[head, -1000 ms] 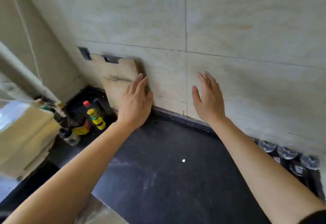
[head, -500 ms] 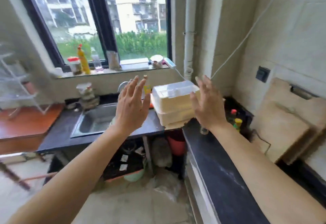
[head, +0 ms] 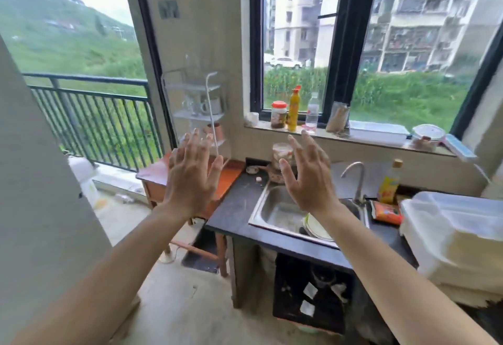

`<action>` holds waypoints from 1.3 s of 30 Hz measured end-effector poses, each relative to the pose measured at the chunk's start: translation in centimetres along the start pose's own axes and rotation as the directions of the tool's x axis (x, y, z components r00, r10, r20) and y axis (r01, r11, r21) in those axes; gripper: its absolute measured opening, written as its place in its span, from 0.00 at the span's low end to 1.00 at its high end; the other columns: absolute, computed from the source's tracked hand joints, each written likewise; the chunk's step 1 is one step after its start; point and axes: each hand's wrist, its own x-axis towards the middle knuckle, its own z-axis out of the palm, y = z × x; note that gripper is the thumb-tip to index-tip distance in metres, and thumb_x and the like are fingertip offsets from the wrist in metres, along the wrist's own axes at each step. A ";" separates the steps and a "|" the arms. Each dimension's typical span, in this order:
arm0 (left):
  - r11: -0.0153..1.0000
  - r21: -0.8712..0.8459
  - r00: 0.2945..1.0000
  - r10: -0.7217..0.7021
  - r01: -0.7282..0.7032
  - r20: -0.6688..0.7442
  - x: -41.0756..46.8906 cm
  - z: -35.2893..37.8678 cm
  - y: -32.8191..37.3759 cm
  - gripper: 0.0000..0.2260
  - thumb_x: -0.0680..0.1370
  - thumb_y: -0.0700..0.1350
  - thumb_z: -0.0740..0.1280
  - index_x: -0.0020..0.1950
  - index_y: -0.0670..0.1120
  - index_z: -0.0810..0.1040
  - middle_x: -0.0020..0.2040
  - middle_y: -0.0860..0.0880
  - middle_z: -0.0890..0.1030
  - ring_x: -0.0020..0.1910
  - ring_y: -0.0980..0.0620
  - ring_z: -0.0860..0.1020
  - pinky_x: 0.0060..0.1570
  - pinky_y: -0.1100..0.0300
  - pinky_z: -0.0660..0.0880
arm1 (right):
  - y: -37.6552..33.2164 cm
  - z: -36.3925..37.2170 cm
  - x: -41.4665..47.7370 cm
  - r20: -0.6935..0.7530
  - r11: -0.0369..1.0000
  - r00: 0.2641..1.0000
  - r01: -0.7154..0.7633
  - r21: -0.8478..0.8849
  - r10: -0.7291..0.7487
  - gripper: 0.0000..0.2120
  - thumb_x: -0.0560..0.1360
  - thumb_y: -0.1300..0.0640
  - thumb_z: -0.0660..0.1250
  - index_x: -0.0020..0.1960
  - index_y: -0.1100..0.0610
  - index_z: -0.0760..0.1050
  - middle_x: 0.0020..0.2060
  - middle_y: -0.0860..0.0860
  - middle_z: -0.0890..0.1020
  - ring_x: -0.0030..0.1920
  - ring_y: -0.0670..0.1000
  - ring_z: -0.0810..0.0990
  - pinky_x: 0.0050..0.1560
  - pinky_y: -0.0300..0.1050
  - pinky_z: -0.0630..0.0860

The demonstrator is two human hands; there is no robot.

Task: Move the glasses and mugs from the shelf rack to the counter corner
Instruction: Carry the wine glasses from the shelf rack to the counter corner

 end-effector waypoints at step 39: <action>0.993 -0.109 0.999 0.036 -0.034 0.020 49.3 20.0 -49.0 0.29 0.83 0.57 0.55 0.82 0.52 0.52 0.82 0.44 0.49 0.81 0.45 0.48 0.77 0.46 0.51 | -9.5 49.4 54.1 -0.015 0.996 1.000 -0.009 0.094 0.011 0.29 0.82 0.46 0.58 0.80 0.52 0.55 0.79 0.61 0.53 0.78 0.61 0.57 0.73 0.58 0.60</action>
